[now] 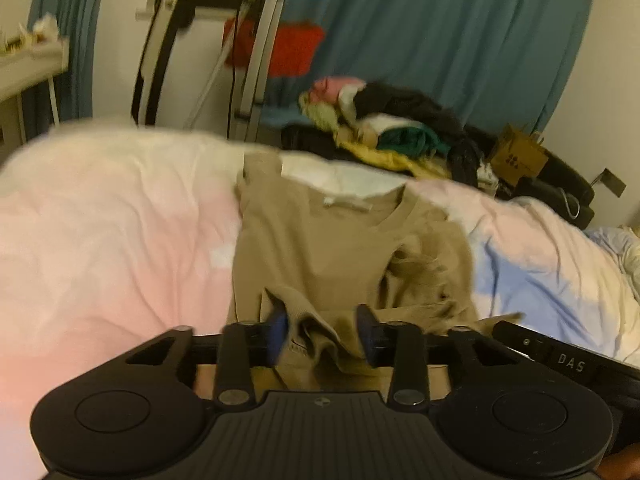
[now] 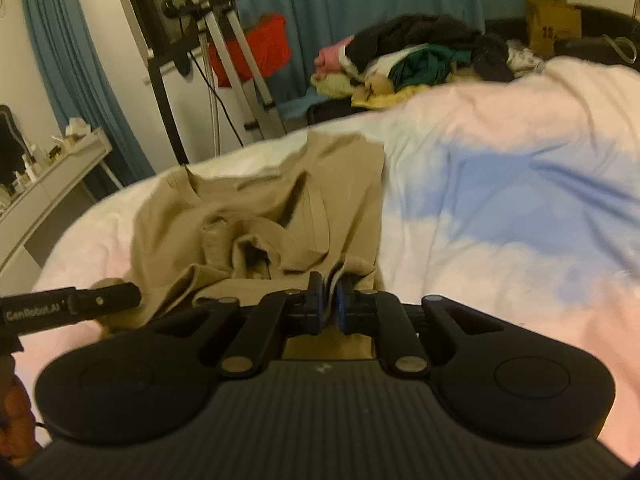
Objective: Fold clothes
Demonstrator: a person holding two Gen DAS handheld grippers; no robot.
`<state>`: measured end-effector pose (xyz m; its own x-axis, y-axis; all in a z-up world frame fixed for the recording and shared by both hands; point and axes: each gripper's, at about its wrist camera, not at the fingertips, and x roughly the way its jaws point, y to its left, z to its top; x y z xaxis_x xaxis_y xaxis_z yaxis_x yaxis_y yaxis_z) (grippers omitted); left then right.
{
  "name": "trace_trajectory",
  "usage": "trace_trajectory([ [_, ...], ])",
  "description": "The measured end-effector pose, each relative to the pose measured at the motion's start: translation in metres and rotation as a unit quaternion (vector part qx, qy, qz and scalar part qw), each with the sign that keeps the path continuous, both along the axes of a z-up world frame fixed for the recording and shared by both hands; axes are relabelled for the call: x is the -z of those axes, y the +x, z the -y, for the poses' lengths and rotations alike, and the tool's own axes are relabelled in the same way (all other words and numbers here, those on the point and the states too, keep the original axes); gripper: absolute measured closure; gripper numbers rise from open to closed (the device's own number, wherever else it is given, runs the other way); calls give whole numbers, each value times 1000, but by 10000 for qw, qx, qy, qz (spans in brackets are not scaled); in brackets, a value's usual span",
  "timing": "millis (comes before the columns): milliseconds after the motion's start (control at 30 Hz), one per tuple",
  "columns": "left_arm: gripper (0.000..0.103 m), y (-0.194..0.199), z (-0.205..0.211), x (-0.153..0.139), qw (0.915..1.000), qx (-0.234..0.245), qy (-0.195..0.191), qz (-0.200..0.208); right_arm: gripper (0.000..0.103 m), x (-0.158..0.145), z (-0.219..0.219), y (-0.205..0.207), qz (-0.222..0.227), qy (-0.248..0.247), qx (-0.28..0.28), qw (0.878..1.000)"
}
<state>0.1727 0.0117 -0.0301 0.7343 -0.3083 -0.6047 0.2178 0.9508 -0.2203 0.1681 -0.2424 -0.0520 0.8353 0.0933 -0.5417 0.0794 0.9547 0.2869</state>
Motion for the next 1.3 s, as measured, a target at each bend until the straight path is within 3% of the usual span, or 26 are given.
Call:
trace_trajectory([
  [33, 56, -10, 0, -7, 9999, 11, 9, 108, 63, -7, -1, -8, 99, -20, -33, 9999],
  [67, 50, -20, 1, -15, 9998, 22, 19, 215, 45, -14, -1, -18, 215, -10, -65, 9997],
  [100, 45, -31, 1, -22, 9995, 34, 28, 323, 14, -22, -2, -28, 333, 6, -96, 9994],
  [133, 30, -41, 2, -30, 9990, 42, 47, 435, 9, -30, -2, -40, 487, 28, -103, 9988],
  [167, 16, -53, 4, -38, 9982, 26, 141, 586, 9, -37, -4, -51, 584, -6, -98, 9982],
  [200, 12, -66, 6, -45, 9970, 13, 235, 735, 9, -43, -6, -62, 669, -51, -92, 9977],
  [300, 9, -99, 11, -62, 9926, 131, 475, 1107, 9, -59, -10, -92, 887, -150, -98, 9959],
  [367, 1, -116, 14, -70, 9899, 201, 606, 1267, 9, -65, -12, -109, 995, -212, -113, 9947],
  [500, 0, -138, 18, -78, 9875, 223, 783, 1352, 9, -71, -14, -130, 1161, -348, -30, 9926],
  [633, 0, -140, 4, -61, 9980, 158, 303, 533, 9, -66, -14, -144, 1144, -386, 37, 9927],
  [767, 0, -142, -10, -44, 9994, 92, -180, -291, 9, -53, -15, -145, 841, -334, 133, 9958],
  [933, 3, -133, -22, -16, 9905, -45, -672, -1201, 9, -41, -20, -138, 582, -372, 168, 9975],
  [1133, 6, -113, -34, 24, 9687, -251, -1162, -2179, 9, -32, -21, -133, 348, -266, 163, 9989],
  [1300, 15, -105, -28, 42, 9652, -517, -981, -2367, 9, -13, -5, -126, -330, 1029, 101, 9941],
])
